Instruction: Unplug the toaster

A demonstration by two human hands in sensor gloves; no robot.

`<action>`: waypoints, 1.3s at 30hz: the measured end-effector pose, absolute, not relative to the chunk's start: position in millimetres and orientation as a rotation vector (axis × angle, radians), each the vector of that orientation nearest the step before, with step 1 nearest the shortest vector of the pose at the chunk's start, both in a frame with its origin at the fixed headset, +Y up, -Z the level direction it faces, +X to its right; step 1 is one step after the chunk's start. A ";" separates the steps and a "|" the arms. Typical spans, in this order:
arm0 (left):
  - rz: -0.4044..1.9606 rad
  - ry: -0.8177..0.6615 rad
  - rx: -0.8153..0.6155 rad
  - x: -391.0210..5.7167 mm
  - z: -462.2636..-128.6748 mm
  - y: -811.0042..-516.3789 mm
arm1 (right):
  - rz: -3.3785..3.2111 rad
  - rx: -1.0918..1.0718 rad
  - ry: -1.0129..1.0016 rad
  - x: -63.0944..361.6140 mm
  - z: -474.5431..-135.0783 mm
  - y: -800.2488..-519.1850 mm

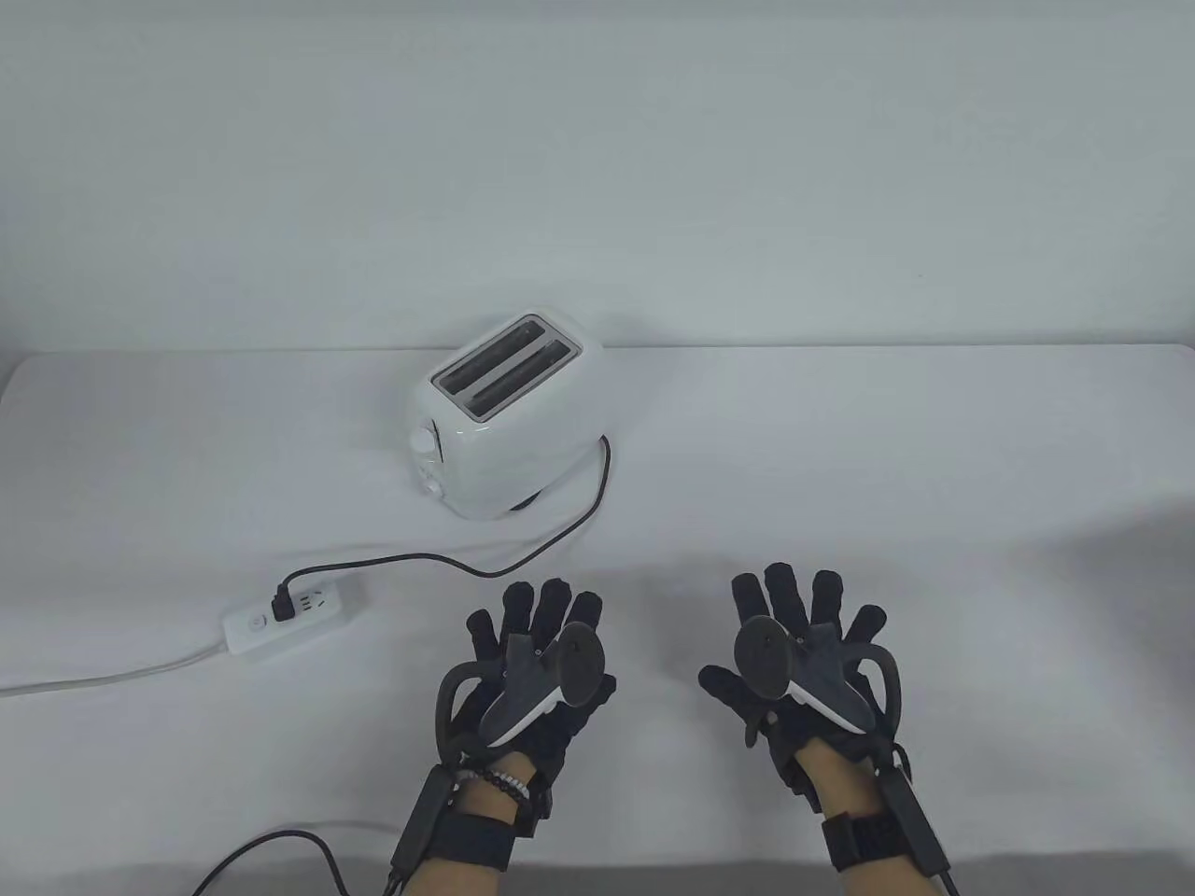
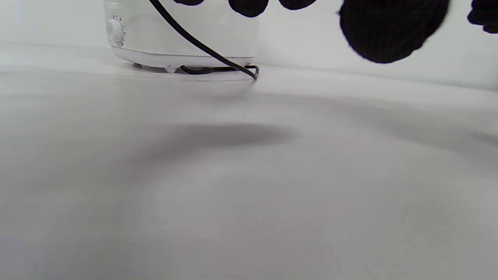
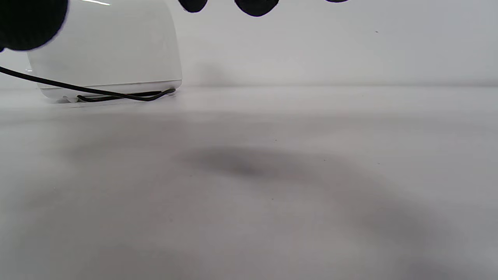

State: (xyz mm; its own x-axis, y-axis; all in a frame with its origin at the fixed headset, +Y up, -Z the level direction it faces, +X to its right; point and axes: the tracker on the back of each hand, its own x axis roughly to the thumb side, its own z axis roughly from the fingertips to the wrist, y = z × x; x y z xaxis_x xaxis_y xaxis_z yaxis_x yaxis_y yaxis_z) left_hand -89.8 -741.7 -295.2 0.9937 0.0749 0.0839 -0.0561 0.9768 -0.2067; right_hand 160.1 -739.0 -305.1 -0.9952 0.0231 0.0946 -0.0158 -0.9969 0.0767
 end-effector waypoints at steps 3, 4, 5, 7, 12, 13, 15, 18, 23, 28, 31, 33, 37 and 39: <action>0.063 -0.089 -0.203 -89.7 -295.1 -741.6 | 3.114 0.144 0.111 161.7 -303.6 -737.3; 0.063 -0.089 -0.203 -89.6 -295.1 -741.9 | 3.108 0.144 0.106 162.2 -303.1 -736.8; 0.061 -0.090 -0.202 -89.5 -294.7 -742.1 | 3.101 0.145 0.104 162.5 -302.8 -736.5; 0.057 -0.090 -0.196 -89.5 -294.2 -741.7 | 3.101 0.144 0.107 162.8 -302.9 -736.3; 0.054 -0.095 -0.190 -90.9 -292.9 -742.9 | 3.084 0.146 0.099 161.9 -303.4 -734.8; 0.050 -0.094 -0.191 -91.1 -293.3 -743.2 | 3.083 0.146 0.099 161.7 -303.5 -734.6; 0.052 -0.088 -0.198 -91.6 -293.8 -744.5 | 3.078 0.150 0.094 161.6 -304.0 -734.9; 0.048 -0.087 -0.202 -91.2 -293.5 -744.9 | 3.083 0.155 0.098 161.9 -303.9 -735.6; 0.047 -0.088 -0.204 -91.0 -293.4 -745.2 | 3.080 0.158 0.095 163.9 -302.5 -734.7; 0.047 -0.085 -0.191 -94.5 -294.4 -740.8 | 3.065 0.149 0.084 166.5 -302.7 -732.3; 0.062 -0.081 -0.152 -104.7 -294.8 -729.4 | 3.059 0.154 0.081 167.5 -301.4 -731.0; 0.069 -0.071 -0.113 -116.0 -294.7 -718.1 | 3.051 0.159 0.074 167.8 -301.1 -730.3; 0.047 -0.006 -0.051 -155.8 -294.6 -687.3 | 3.040 0.176 0.079 167.1 -301.3 -731.2; 0.045 0.044 -0.016 -181.7 -294.9 -673.0 | 3.035 0.183 0.077 166.9 -301.6 -731.7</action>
